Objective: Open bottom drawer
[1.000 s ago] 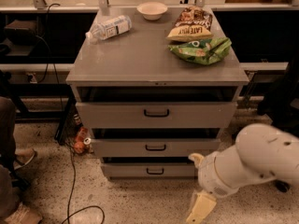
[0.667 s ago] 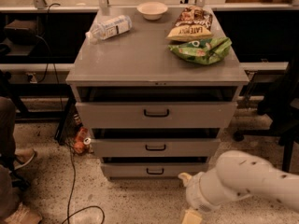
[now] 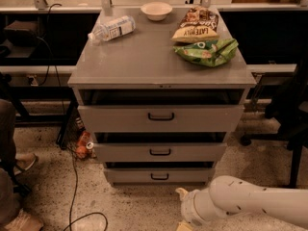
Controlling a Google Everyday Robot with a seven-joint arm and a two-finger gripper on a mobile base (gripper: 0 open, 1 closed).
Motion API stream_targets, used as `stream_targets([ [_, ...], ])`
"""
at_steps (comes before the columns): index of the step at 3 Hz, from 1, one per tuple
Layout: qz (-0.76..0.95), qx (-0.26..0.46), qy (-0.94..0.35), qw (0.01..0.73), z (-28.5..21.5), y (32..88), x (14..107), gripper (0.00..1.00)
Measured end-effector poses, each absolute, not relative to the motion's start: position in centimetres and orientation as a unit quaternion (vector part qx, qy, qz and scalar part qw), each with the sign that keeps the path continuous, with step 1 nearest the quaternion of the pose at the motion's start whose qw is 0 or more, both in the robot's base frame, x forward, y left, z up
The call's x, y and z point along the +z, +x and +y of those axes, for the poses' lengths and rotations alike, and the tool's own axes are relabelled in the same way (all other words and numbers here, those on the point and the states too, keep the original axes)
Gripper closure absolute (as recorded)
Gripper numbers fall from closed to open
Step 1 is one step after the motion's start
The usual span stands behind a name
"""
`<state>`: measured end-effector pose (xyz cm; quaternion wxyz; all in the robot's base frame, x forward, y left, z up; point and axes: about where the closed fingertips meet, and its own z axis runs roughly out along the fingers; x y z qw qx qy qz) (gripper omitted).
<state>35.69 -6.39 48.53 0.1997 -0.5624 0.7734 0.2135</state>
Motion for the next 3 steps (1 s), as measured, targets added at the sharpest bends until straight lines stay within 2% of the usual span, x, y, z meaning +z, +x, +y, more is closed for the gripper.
stream_targets([
  [2, 0.779, 0.205, -0.558, 0.2, -6.7, 36.2, 47.2, 0.0],
  [3, 0.782, 0.185, -0.554, 0.217, -8.2, 38.9, 43.4, 0.0],
])
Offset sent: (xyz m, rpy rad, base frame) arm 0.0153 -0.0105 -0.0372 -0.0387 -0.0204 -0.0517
